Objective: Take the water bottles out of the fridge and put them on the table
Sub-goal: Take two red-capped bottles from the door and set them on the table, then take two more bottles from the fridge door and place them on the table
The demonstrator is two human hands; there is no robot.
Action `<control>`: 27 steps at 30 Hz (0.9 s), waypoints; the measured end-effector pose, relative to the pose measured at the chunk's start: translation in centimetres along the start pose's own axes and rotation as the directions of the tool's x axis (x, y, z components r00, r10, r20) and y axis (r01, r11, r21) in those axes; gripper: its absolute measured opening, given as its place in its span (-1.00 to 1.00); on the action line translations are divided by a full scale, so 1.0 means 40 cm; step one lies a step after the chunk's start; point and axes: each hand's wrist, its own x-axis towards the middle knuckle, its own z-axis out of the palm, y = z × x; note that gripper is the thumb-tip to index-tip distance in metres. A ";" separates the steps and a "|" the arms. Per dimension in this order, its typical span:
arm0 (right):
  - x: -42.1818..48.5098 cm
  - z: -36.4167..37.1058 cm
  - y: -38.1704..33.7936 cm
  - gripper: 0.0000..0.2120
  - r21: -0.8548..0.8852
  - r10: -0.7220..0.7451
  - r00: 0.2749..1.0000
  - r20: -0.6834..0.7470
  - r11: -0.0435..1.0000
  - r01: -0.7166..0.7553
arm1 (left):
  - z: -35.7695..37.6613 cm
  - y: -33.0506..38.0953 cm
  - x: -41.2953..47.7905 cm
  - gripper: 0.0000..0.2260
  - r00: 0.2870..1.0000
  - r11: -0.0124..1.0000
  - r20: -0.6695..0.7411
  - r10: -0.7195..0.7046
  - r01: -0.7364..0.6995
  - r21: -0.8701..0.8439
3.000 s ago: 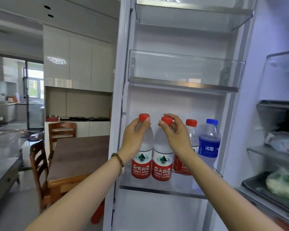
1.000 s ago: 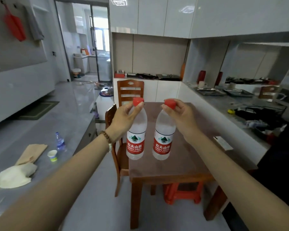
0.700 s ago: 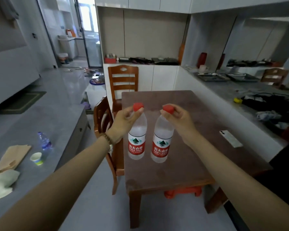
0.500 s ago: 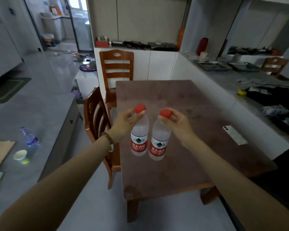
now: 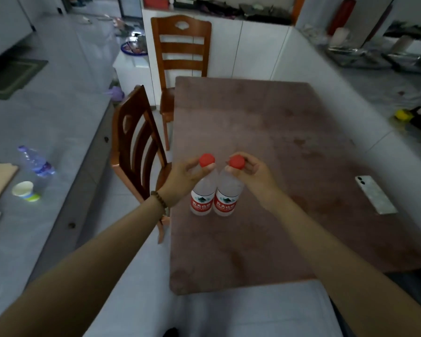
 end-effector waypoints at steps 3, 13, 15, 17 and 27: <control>0.014 -0.006 0.021 -0.71 -0.003 0.008 1.000 0.022 1.000 -0.008 | 0.002 -0.024 0.004 -0.71 0.999 1.000 -0.029 -0.022 0.022 0.014; 0.026 -0.027 0.034 -0.75 0.019 0.025 0.995 0.097 0.999 -0.027 | 0.029 -0.026 -0.002 -0.68 0.997 1.000 -0.072 -0.025 0.025 -0.001; 0.024 -0.030 0.034 -0.75 0.016 0.032 0.994 0.107 0.999 -0.034 | 0.030 -0.025 -0.004 -0.64 0.996 0.999 -0.076 -0.036 0.037 0.008; 0.022 -0.030 0.036 -0.73 0.005 0.038 0.993 0.109 0.999 -0.038 | 0.029 -0.019 -0.007 -0.61 0.996 0.998 -0.066 -0.052 0.054 0.025; -0.026 -0.038 0.011 -0.44 -0.160 0.034 0.999 0.021 0.987 -0.030 | 0.018 0.048 -0.036 -0.62 0.973 0.989 -0.230 0.034 0.000 0.147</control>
